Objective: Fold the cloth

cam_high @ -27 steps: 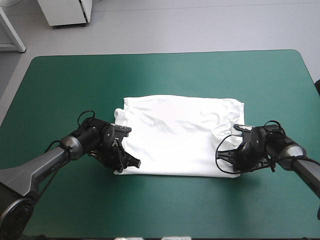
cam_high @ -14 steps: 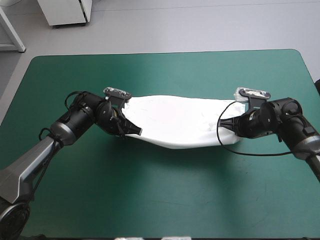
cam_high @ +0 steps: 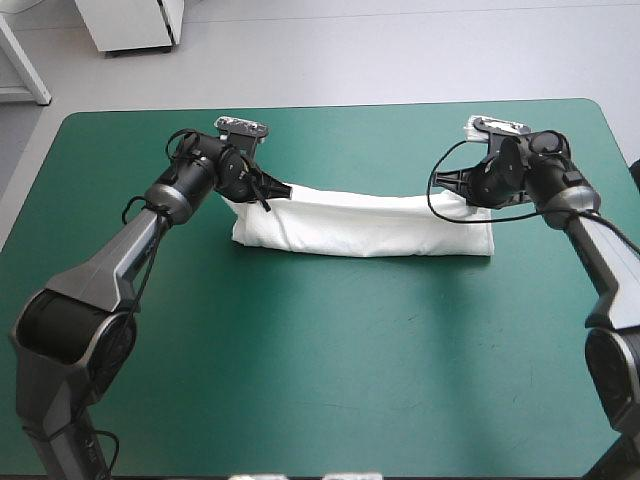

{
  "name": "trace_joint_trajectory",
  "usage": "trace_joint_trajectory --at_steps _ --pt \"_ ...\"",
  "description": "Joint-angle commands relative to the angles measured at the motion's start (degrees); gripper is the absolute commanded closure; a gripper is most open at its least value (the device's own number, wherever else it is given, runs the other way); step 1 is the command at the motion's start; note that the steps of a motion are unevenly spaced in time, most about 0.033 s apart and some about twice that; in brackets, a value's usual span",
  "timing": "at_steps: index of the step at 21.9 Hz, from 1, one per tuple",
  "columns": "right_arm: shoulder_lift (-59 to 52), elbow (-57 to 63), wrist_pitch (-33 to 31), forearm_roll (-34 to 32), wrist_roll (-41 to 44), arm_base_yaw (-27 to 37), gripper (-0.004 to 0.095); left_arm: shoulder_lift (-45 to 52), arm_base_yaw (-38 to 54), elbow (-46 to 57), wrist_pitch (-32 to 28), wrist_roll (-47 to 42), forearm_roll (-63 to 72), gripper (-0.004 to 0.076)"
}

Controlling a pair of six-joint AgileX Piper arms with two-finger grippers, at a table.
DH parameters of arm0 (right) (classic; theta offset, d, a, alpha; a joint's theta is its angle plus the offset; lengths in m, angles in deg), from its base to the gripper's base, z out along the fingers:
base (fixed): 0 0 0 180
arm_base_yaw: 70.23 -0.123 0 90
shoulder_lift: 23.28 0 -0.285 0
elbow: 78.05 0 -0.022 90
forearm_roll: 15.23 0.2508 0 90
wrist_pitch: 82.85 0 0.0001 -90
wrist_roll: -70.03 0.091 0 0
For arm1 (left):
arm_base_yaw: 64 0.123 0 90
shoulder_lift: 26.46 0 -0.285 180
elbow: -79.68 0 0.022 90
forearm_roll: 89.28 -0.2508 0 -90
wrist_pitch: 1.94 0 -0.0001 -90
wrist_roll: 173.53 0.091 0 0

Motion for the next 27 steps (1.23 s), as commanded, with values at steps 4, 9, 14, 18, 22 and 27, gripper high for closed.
trace_joint_trajectory --at_steps 4,9,14,18,22,27 --pt "7.3 -8.9 2.3 0.0 -0.4 1.5 0.0925 -7.0 0.2 -11.5 -2.7 0.7 -0.8 0.0734" --pt "10.8 -11.2 1.8 0.3 -2.8 1.6 0.0835 -11.6 0.2 -13.8 -3.3 0.7 -0.8 0.0724" --pt "9.5 -11.4 0.8 1.7 -5.7 1.6 0.0439 -11.5 0.2 -15.3 2.8 1.4 -0.4 0.0367" --pt "4.2 -11.4 -1.7 0.6 -6.3 1.7 0.0404 -9.7 0.1 -22.6 10.4 1.4 -0.4 0.0198" --pt "-0.7 -11.1 -5.3 -1.6 -6.3 3.7 0.0418 -5.3 -0.1 -23.5 11.2 4.8 6.9 0.0295" --pt "-3.8 -11.1 -7.0 -0.9 -6.4 7.3 0.0427 -3.9 -1.8 -23.5 11.0 11.4 16.5 0.0739"
